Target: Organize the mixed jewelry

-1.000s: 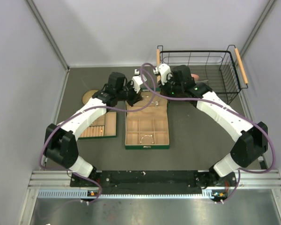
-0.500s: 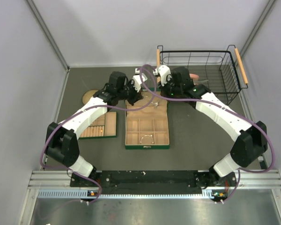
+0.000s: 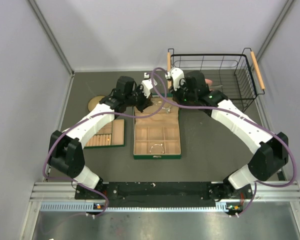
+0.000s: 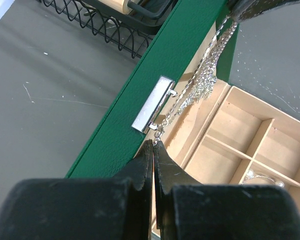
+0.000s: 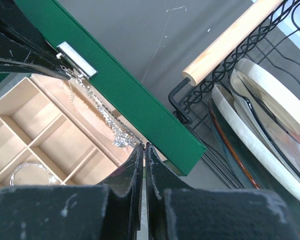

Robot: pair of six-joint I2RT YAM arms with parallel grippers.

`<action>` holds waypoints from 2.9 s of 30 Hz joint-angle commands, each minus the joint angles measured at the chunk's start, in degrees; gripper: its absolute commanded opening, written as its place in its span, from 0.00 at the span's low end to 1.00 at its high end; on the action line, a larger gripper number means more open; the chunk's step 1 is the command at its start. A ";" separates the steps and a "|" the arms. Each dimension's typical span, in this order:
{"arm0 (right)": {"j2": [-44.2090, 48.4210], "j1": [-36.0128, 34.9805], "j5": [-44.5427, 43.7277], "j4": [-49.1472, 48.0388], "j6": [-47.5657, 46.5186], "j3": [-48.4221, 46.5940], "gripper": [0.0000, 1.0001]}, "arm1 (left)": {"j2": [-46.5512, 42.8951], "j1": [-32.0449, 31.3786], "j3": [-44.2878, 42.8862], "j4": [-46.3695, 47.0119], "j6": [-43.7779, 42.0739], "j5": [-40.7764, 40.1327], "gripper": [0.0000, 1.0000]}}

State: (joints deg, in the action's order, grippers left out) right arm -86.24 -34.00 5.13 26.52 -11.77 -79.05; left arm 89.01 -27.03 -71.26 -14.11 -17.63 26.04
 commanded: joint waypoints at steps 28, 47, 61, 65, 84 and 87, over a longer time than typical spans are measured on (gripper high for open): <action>-0.42 -0.63 -2.31 -2.53 1.05 -1.20 0.00 | 1.78 0.39 -4.24 4.09 2.60 -0.12 0.00; -0.69 -0.54 -3.72 -4.11 2.28 -1.20 0.00 | -0.50 -0.31 1.56 8.39 7.87 -4.42 0.00; 0.02 -0.63 -4.33 -4.55 3.33 -1.02 0.00 | -2.26 -0.75 2.27 10.24 9.72 -6.44 0.00; 0.10 -0.54 -4.69 -4.64 3.42 -0.67 0.00 | -1.48 -1.01 1.57 10.15 9.54 -7.23 0.00; -1.65 -0.63 -4.95 -4.99 3.77 -0.06 0.00 | 2.22 -2.33 -0.54 9.19 9.10 -7.59 0.00; -2.00 -0.54 -4.95 -4.99 3.68 0.12 0.00 | 2.48 -2.33 -0.37 9.10 9.10 -7.50 0.00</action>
State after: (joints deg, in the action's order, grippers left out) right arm -87.74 -34.02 0.67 24.53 -8.75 -79.05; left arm 90.91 -29.15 -69.56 -7.49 -8.86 18.96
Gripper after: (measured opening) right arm 0.007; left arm 0.010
